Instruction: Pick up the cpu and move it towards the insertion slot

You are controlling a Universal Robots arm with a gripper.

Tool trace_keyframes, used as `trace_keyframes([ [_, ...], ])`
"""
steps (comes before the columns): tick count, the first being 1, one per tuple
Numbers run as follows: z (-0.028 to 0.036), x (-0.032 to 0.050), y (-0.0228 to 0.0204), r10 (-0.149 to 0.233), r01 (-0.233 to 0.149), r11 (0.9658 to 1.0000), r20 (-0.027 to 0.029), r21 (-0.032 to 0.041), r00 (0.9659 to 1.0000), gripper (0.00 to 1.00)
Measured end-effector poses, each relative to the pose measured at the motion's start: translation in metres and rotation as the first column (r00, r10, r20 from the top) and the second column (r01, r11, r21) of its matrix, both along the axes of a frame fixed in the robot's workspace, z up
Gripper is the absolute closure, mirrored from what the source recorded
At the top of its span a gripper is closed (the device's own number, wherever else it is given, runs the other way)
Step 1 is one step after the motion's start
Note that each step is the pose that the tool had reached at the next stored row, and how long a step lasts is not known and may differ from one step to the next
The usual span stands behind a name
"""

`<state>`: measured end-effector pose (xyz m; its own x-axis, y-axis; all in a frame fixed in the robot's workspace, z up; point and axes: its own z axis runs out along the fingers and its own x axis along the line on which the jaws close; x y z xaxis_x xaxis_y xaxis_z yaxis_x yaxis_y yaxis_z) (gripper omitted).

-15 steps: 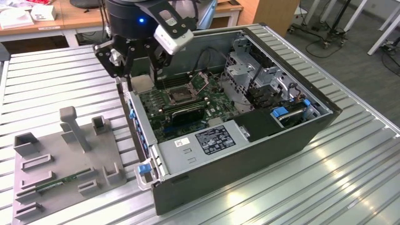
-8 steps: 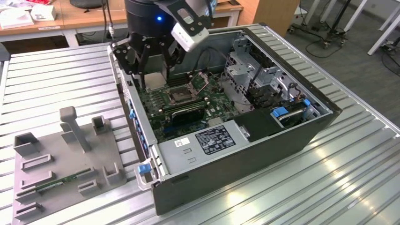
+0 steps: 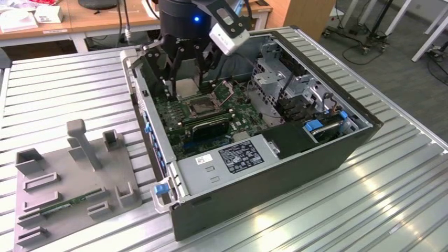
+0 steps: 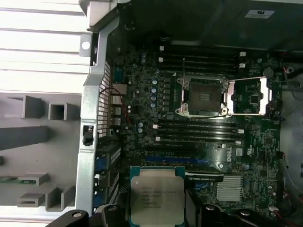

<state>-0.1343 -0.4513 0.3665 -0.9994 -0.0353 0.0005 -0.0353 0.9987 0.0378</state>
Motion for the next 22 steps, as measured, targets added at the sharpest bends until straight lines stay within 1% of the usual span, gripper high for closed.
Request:
trace_keyframes([
  [5, 0.0, 0.0109, 0.0, 0.0, 0.0, 1.0, -0.0001, 0.0, 1.0, 0.45],
  [7, 0.0001, 0.0131, 0.0, 0.0, 0.0, 1.0, -0.0001, -0.0001, 1.0, 0.45],
  [22, 0.0, 0.0143, 0.0, 0.0, 0.0, 1.0, 0.0, 0.0, 1.0, 0.45],
])
